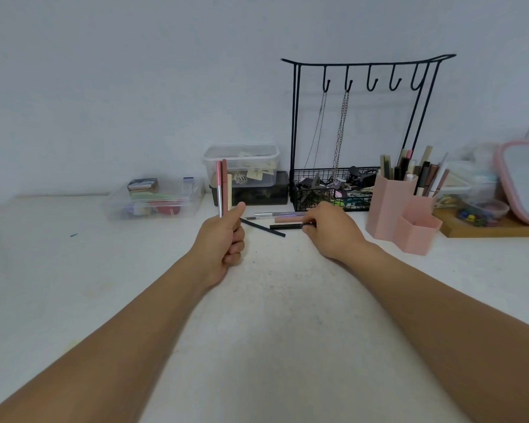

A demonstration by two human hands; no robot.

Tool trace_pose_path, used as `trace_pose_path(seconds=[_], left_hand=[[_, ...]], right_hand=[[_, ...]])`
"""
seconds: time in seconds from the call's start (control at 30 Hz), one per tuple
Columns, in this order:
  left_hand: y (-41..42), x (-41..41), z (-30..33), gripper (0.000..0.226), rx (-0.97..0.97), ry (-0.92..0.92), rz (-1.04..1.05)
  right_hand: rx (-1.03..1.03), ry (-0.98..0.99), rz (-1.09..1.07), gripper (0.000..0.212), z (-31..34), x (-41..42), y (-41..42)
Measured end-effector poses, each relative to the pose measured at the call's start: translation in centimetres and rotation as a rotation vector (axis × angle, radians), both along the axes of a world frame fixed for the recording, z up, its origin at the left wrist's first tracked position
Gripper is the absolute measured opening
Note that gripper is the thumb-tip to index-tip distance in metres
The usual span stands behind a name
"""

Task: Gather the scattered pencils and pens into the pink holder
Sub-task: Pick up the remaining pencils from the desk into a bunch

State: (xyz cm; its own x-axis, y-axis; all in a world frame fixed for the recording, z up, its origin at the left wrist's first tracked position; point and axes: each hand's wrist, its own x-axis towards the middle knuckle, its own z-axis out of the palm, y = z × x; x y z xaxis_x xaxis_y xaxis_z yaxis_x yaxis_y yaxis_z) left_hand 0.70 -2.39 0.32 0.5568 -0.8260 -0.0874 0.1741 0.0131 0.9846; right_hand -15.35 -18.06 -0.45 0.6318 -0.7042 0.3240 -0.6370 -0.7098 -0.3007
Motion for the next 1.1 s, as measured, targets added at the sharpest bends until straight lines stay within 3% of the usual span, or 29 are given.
trace_pose_path(seconds=[0.23, 0.4, 0.53, 0.73, 0.87, 1.0, 1.1], left_hand=[[0.0, -0.7, 0.2, 0.045, -0.016, 0.032, -0.021], [-0.1, -0.3, 0.1, 0.050, 0.002, 0.012, -0.009], [-0.3, -0.3, 0.1, 0.044, 0.026, -0.036, 0.000], [-0.1, -0.4, -0.2, 0.057, -0.035, -0.157, -0.129], [0.2, -0.4, -0.5, 0.038, -0.018, -0.289, -0.187], [0.1, 0.0, -0.2, 0.033, -0.027, -0.145, -0.069], [0.0, 1.1, -0.2, 0.041, -0.066, -0.029, 0.084]], right_hand=[[0.125, -0.274, 0.059, 0.010, 1.1, 0.6, 0.5], [0.786, -0.620, 0.302, 0.008, 3.8, 1.8, 3.4], [1.047, -0.709, 0.425, 0.006, 4.4, 1.9, 4.8], [1.086, -0.741, 0.415, 0.007, 3.6, 2.3, 5.7], [1.024, -0.707, 0.386, 0.003, 2.8, 2.7, 5.9], [0.951, -0.677, 0.305, 0.016, 2.1, 2.8, 5.7], [0.730, -0.534, 0.310, 0.017, 0.9, 3.2, 6.5]])
